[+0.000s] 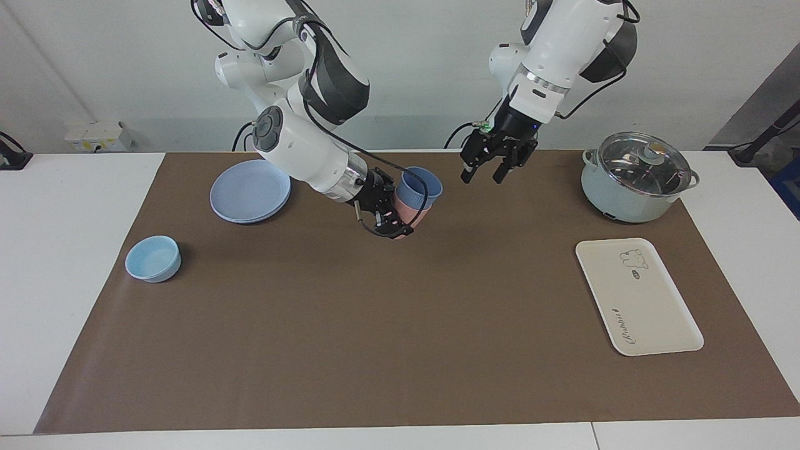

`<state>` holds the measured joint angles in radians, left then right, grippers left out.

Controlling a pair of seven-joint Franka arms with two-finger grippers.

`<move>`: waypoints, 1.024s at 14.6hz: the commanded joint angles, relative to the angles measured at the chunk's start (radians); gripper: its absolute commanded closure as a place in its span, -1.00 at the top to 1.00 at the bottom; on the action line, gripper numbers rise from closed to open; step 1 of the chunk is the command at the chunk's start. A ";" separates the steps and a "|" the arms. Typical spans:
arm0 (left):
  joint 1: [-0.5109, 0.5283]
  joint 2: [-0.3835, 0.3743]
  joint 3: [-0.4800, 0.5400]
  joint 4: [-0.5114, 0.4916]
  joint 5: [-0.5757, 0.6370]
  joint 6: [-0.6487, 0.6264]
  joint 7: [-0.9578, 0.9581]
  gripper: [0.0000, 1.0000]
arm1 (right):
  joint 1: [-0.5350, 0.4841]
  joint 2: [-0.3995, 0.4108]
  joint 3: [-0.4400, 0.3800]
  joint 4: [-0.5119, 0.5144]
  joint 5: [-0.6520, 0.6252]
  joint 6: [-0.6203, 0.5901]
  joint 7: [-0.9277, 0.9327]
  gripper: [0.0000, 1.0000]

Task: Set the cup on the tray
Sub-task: 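Carry the cups to the center while the left gripper reaches toward them, then grasp the inner blue cup with the left gripper and pull it out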

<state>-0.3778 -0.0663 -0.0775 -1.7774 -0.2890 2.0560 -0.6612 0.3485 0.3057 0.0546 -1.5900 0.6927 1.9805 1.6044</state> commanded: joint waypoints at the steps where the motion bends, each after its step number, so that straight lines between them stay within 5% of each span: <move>1: -0.062 -0.033 0.019 -0.081 -0.019 0.116 -0.018 0.57 | 0.003 -0.003 -0.001 0.010 -0.021 -0.023 0.022 -1.00; 6: -0.128 -0.013 0.019 -0.155 -0.019 0.305 -0.092 0.44 | 0.006 -0.007 -0.001 0.010 -0.022 -0.023 0.020 -1.00; 7: -0.133 -0.013 0.019 -0.165 -0.019 0.311 -0.093 0.05 | 0.006 -0.007 -0.001 0.008 -0.024 -0.023 0.019 -1.00; 8: -0.133 -0.015 0.018 -0.174 -0.019 0.308 -0.097 -0.82 | 0.006 -0.007 -0.001 0.010 -0.024 -0.020 0.019 -1.00; 9: -0.133 -0.015 0.019 -0.172 -0.021 0.309 -0.107 -1.00 | 0.006 -0.007 -0.001 0.010 -0.024 -0.020 0.017 -1.00; 15: -0.124 0.000 0.019 -0.093 -0.050 0.236 -0.144 -1.00 | 0.006 -0.007 -0.001 0.008 -0.024 -0.020 0.017 -1.00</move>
<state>-0.4938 -0.0680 -0.0751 -1.9153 -0.3201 2.3334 -0.7784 0.3505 0.3081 0.0505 -1.5845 0.6818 1.9719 1.6044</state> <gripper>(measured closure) 0.921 0.198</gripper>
